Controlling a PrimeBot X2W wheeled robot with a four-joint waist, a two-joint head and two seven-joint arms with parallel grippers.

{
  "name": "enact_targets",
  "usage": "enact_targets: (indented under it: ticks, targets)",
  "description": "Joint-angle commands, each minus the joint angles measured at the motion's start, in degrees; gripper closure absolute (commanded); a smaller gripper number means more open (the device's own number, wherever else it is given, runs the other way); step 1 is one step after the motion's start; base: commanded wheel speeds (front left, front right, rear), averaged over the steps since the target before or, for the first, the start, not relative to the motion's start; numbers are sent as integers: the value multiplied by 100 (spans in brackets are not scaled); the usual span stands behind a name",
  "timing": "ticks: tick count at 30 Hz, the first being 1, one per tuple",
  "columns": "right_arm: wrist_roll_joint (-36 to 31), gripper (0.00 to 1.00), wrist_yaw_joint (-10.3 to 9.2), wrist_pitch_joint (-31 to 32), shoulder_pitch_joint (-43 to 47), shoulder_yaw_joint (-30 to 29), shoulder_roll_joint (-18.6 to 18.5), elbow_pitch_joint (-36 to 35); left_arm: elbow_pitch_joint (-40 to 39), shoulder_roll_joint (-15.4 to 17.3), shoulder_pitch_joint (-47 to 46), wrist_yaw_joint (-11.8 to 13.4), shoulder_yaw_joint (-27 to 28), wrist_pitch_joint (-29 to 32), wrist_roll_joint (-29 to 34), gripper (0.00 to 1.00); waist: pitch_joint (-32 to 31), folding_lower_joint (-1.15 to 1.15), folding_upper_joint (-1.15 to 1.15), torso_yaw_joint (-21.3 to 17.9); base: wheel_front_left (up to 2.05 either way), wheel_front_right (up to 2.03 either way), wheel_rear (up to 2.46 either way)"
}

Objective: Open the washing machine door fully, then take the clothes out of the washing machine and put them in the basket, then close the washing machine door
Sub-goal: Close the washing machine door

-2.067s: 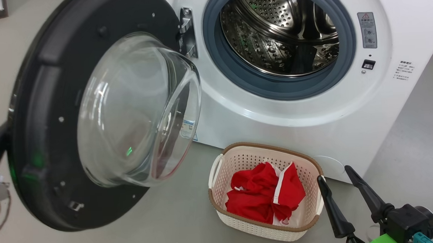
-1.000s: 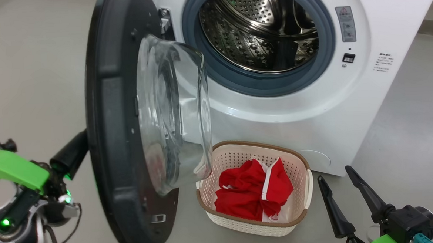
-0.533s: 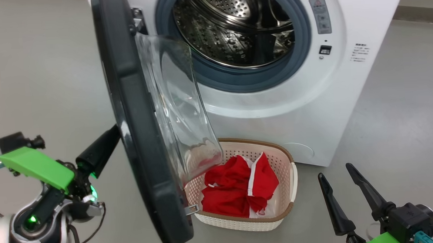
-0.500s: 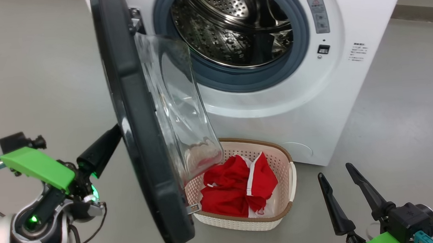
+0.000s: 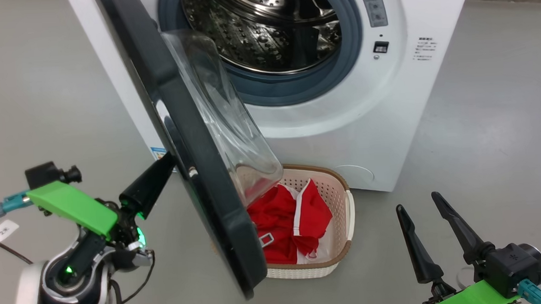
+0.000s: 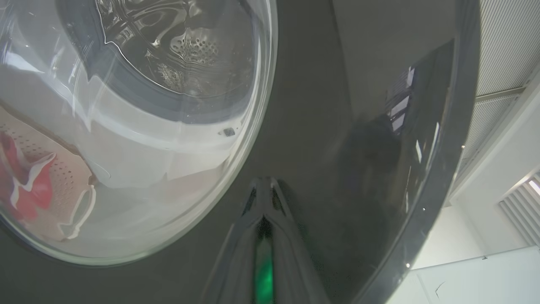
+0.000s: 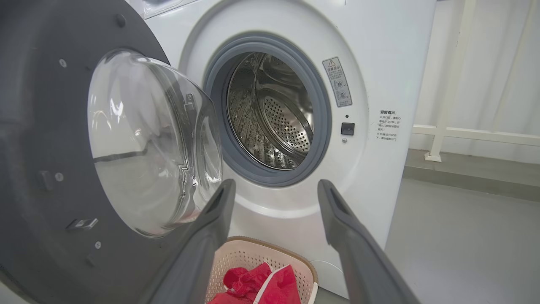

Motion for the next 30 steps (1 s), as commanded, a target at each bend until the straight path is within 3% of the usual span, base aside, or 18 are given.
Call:
enact_targets:
  ticks: [1, 17, 30]
  targets:
    - [3, 0, 35, -69, -238, 108, -73, -147, -137, 50, -246, -106, 64, -22, -108, 100, 60, 0, 0, -73, 0, 0, 0]
    - [-13, 0, 35, -87, -319, 132, -73, -100, 335, 49, -713, -439, -507, -599, -474, 100, 194, 0, 0, -601, 0, 0, 0]
    - [-58, 0, 35, -65, -354, 160, -73, -133, 593, 49, -1034, -585, -608, -801, -491, 100, 347, 0, 0, -1008, 0, 0, 0]
